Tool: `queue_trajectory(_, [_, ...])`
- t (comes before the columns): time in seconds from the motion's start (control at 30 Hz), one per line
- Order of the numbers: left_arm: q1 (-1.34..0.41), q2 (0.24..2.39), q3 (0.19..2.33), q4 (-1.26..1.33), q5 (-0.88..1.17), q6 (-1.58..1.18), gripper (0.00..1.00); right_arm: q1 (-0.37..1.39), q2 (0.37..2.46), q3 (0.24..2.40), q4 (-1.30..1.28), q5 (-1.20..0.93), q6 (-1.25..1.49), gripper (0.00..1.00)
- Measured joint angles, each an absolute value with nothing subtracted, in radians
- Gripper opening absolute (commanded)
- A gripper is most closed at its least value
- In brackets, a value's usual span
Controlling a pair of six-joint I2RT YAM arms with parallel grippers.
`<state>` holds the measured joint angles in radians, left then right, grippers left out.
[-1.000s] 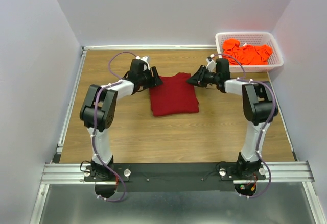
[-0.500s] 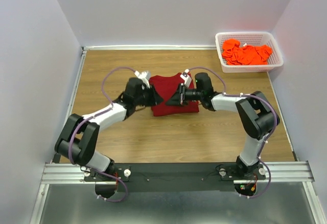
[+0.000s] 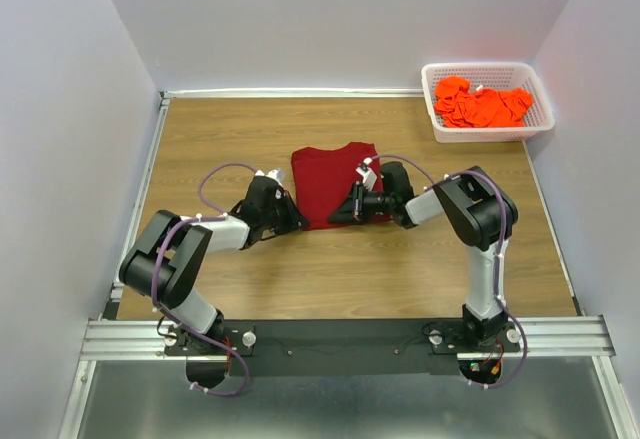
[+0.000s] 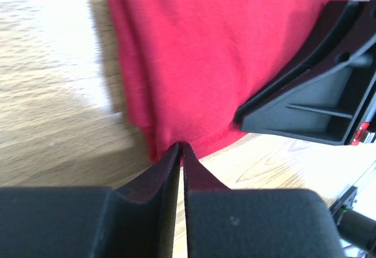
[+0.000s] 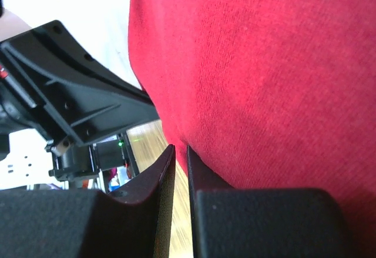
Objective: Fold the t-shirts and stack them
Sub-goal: Fold the tshirt
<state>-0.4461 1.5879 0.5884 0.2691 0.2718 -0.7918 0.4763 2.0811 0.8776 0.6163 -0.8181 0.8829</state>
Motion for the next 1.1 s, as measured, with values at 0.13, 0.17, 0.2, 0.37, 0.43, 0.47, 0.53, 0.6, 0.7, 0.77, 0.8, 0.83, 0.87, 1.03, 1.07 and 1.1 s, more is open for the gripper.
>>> queue_trajectory(0.13, [-0.429,1.578,0.555,0.309,0.277,-0.809,0.14,0.462,2.055,0.843,0.636,-0.823,0.877,0.21])
queue_trajectory(0.17, [-0.426,1.575,0.55,0.313,0.277,-0.81,0.14,0.455,2.033,0.827,0.629,-0.823,0.871,0.21])
queue_trajectory(0.2, [-0.424,1.571,0.546,0.314,0.276,-0.81,0.14,0.448,2.017,0.818,0.618,-0.823,0.864,0.21])
queue_trajectory(0.37, [-0.417,1.567,0.544,0.312,0.276,-0.81,0.14,0.386,1.916,0.802,0.544,-0.825,0.79,0.21])
queue_trajectory(0.43, [-0.417,1.567,0.549,0.304,0.276,-0.809,0.14,0.359,1.904,0.801,0.525,-0.828,0.759,0.21])
queue_trajectory(0.47, [-0.416,1.567,0.55,0.303,0.276,-0.808,0.14,0.334,1.904,0.796,0.519,-0.828,0.745,0.21])
queue_trajectory(0.53, [-0.415,1.567,0.553,0.295,0.276,-0.808,0.14,0.296,1.906,0.773,0.513,-0.828,0.721,0.2])
queue_trajectory(0.6, [-0.415,1.566,0.557,0.288,0.276,-0.805,0.15,0.25,1.923,0.741,0.506,-0.828,0.703,0.2])
queue_trajectory(0.7, [-0.414,1.557,0.559,0.268,0.274,-0.802,0.15,0.208,1.938,0.723,0.513,-0.866,0.698,0.2])
queue_trajectory(0.77, [-0.414,1.54,0.56,0.244,0.268,-0.798,0.16,0.205,1.937,0.722,0.515,-0.868,0.694,0.21])
queue_trajectory(0.8, [-0.414,1.527,0.56,0.23,0.263,-0.796,0.18,0.205,1.927,0.722,0.502,-0.866,0.688,0.21])
queue_trajectory(0.83, [-0.414,1.512,0.56,0.21,0.256,-0.791,0.22,0.206,1.905,0.723,0.466,-0.855,0.675,0.22])
queue_trajectory(0.87, [-0.414,1.493,0.561,0.187,0.245,-0.786,0.25,0.205,1.887,0.727,0.437,-0.849,0.667,0.24])
queue_trajectory(1.03, [-0.412,1.39,0.601,0.05,0.173,-0.752,0.48,0.203,1.737,0.825,0.172,-0.726,0.564,0.48])
queue_trajectory(1.07, [-0.412,1.356,0.622,0.018,0.148,-0.741,0.58,0.203,1.703,0.872,0.117,-0.689,0.539,0.57])
queue_trajectory(1.1, [-0.412,1.318,0.645,-0.004,0.126,-0.728,0.63,0.203,1.674,0.921,0.065,-0.642,0.519,0.61])
